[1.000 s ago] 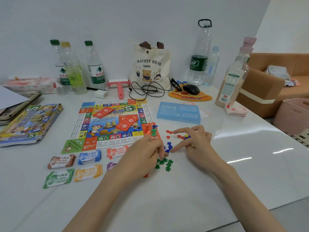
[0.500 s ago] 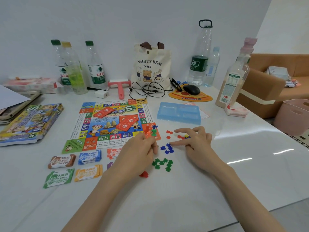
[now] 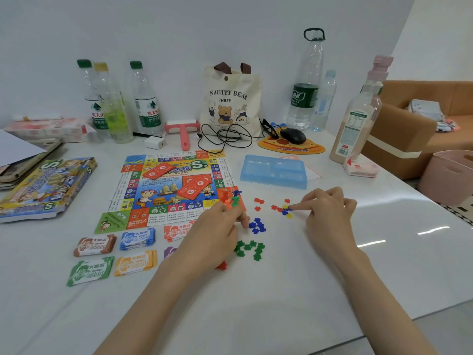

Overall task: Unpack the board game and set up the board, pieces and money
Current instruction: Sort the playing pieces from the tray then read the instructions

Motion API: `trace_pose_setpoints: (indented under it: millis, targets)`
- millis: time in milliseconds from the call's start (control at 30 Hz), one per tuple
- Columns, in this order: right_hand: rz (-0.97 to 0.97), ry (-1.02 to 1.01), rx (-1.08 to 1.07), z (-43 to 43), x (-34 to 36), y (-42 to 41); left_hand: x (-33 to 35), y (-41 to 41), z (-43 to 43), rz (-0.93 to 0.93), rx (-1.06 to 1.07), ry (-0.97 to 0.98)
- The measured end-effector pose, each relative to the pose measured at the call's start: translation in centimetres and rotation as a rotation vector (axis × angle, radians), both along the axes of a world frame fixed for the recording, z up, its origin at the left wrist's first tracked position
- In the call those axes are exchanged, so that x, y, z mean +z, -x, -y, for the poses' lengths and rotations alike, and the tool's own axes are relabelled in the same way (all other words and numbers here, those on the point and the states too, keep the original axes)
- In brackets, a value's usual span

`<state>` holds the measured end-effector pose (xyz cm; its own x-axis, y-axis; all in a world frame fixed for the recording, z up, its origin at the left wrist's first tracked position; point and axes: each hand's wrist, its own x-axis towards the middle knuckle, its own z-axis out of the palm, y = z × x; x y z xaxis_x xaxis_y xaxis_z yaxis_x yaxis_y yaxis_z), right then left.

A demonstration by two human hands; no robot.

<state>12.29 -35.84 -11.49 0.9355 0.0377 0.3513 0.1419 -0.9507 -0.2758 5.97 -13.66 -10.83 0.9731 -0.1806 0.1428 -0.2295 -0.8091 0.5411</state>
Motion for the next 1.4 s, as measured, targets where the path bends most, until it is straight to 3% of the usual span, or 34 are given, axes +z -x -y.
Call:
trace_pose_setpoints:
  millis: [267,500,667,867,1067,1233,1400]
  targets:
    - [-0.049,-0.004,0.179,-0.6,0.1,0.2,0.0,-0.2,0.1,0.033,0.021,-0.031]
    - [-0.034,0.078,0.033,-0.3,-0.1,-0.2,0.1,-0.2,0.3,0.051,0.029,-0.047]
    - [-0.085,0.155,0.102,-0.9,-0.3,-0.3,-0.1,-0.2,0.2,0.055,0.022,-0.045]
    - [-0.069,0.137,0.039,-0.5,-0.4,-0.4,0.2,-0.1,0.3,0.064,0.031,-0.043]
    - [-0.079,0.166,0.159,-0.6,0.1,0.2,0.0,-0.2,0.3,0.071,0.029,-0.055]
    - [-0.067,0.265,0.116,-0.6,0.6,0.6,0.0,-0.2,0.3,0.065,0.027,-0.058]
    - [-0.039,0.227,0.116,-0.8,0.8,0.9,0.1,-0.1,0.3,0.064,0.025,-0.061]
